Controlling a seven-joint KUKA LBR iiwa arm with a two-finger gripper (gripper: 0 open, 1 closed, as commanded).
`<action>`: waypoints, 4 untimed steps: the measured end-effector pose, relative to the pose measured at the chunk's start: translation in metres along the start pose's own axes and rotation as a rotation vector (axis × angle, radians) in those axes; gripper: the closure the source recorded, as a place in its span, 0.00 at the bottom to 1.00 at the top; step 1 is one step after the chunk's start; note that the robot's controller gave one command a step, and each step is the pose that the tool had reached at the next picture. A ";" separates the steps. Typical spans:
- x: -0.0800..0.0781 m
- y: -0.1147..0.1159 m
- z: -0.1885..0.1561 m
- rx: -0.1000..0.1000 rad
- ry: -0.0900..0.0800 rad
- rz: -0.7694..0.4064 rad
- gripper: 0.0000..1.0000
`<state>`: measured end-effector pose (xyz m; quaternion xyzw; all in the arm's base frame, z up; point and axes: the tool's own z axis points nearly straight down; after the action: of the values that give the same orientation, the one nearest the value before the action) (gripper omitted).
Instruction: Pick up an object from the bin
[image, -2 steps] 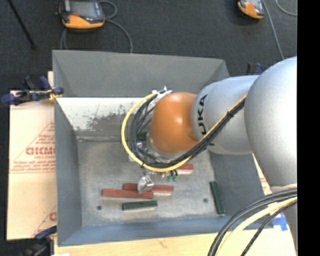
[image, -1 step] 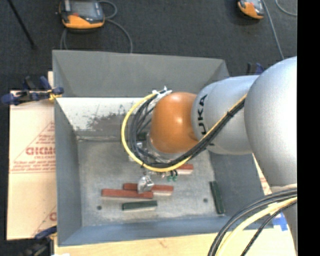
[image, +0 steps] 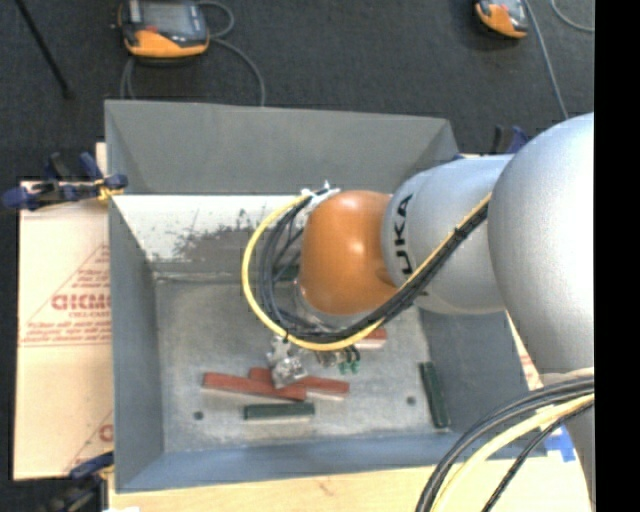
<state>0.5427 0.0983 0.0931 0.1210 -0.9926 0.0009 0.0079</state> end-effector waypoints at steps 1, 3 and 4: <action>-0.010 0.000 -0.004 0.000 -0.049 0.003 0.00; -0.001 0.000 0.000 0.001 -0.005 -0.124 1.00; -0.001 0.000 0.000 0.001 -0.005 -0.123 1.00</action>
Offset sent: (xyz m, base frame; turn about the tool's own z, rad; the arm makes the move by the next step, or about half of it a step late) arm 0.0000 0.0000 0.0000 0.0000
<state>0.5434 0.0982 0.0932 0.1820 -0.9833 0.0008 0.0055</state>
